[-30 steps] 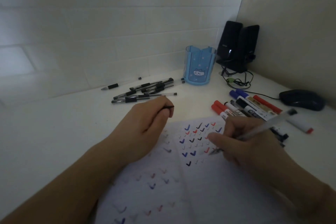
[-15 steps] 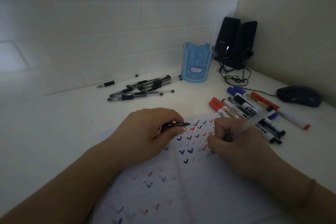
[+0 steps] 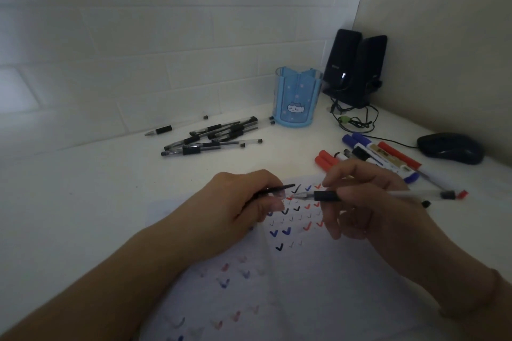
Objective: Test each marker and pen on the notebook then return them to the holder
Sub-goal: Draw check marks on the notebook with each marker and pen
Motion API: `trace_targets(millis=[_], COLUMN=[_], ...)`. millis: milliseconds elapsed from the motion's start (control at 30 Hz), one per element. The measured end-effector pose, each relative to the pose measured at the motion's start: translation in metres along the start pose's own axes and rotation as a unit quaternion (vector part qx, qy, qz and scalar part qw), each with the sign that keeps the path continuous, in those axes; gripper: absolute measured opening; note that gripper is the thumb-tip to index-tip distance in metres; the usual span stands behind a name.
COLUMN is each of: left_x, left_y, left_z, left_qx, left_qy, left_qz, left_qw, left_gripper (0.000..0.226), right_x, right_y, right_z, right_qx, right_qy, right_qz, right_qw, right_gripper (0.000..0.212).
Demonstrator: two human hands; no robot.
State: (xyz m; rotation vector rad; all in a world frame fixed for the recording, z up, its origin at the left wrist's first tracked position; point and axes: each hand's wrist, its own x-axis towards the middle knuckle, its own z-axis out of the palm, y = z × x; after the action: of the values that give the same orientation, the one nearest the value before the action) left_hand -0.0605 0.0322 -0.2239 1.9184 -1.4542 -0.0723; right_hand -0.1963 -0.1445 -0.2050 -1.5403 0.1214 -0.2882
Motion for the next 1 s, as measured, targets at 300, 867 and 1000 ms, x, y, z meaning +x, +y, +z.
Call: trace_targets(millis=[300, 867, 1000], left_x=[0.001, 0.0, 0.006], left_y=[0.004, 0.012, 0.009], left_z=[0.0, 0.001, 0.004], left_qx=[0.01, 0.009, 0.054], left_qy=[0.005, 0.036, 0.011], left_qz=[0.03, 0.074, 0.034], left_qw=[1.0, 0.997, 0.998], left_gripper=[0.014, 0.013, 0.012], right_x=[0.002, -0.002, 0.003], right_y=[0.003, -0.006, -0.003], right_z=[0.0, 0.017, 0.01], right_qx=[-0.015, -0.124, -0.163], right_qy=[-0.024, -0.006, -0.005], right_qz=[-0.019, -0.043, -0.016], right_qw=[0.999, 0.991, 0.986], right_gripper=[0.014, 0.022, 0.014])
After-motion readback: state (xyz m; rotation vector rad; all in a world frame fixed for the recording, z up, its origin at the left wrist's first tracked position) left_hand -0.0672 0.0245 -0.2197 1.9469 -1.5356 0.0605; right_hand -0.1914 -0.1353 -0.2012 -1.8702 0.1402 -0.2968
